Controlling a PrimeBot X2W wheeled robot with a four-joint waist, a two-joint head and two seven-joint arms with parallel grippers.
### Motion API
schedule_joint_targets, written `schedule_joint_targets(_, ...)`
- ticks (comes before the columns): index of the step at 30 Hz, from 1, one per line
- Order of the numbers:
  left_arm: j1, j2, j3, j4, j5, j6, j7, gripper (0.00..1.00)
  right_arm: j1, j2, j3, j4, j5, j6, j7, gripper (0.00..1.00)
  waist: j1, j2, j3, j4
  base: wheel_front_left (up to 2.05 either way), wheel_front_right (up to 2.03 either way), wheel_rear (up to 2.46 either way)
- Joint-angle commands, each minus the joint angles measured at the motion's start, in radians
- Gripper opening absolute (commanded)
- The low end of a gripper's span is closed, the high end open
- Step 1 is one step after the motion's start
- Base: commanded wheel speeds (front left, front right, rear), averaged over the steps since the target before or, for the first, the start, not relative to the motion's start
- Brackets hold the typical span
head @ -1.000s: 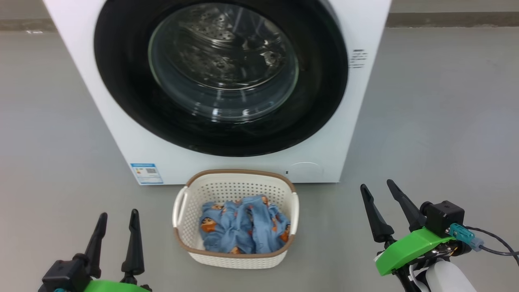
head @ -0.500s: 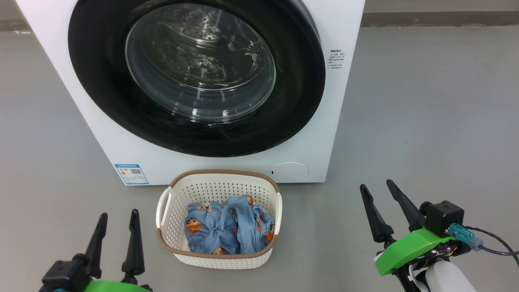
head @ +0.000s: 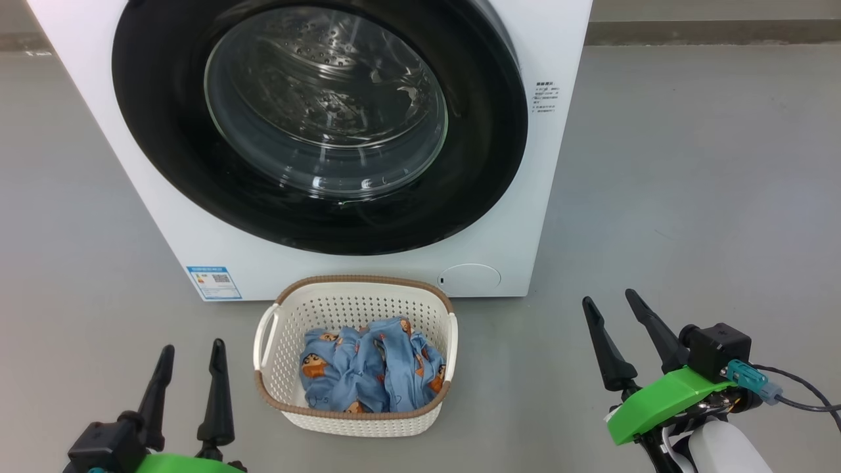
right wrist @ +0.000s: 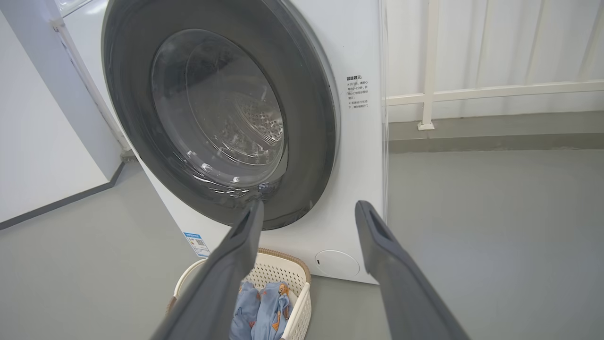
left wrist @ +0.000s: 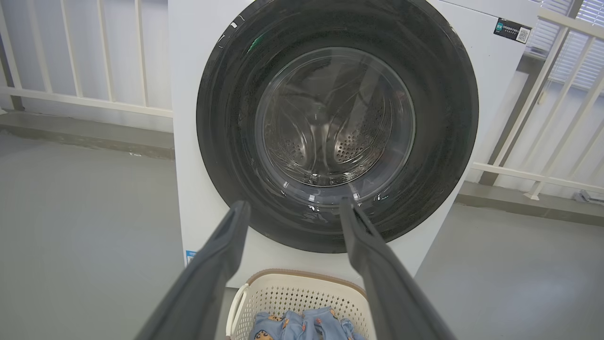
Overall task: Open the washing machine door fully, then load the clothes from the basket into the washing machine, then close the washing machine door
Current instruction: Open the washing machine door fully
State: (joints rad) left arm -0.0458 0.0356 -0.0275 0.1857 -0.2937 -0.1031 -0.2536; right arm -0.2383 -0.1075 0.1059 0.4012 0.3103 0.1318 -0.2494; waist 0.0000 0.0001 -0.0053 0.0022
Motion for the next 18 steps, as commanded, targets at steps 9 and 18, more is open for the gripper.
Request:
schedule_joint_targets(9,-0.028,0.015,0.035,-0.024,0.000,-0.008,-0.008,1.00,-0.039,0.000,0.022,-0.017,0.002,-0.001,-0.012,1.00,0.0000,-0.0001,-0.002,-0.001,0.00,0.00,0.00)
schedule_joint_targets(18,-0.028,0.015,0.033,-0.025,0.002,-0.008,-0.008,1.00,-0.040,0.000,0.019,-0.017,0.003,-0.001,-0.012,1.00,0.0000,-0.0001,0.002,0.000,0.00,0.00,0.00)
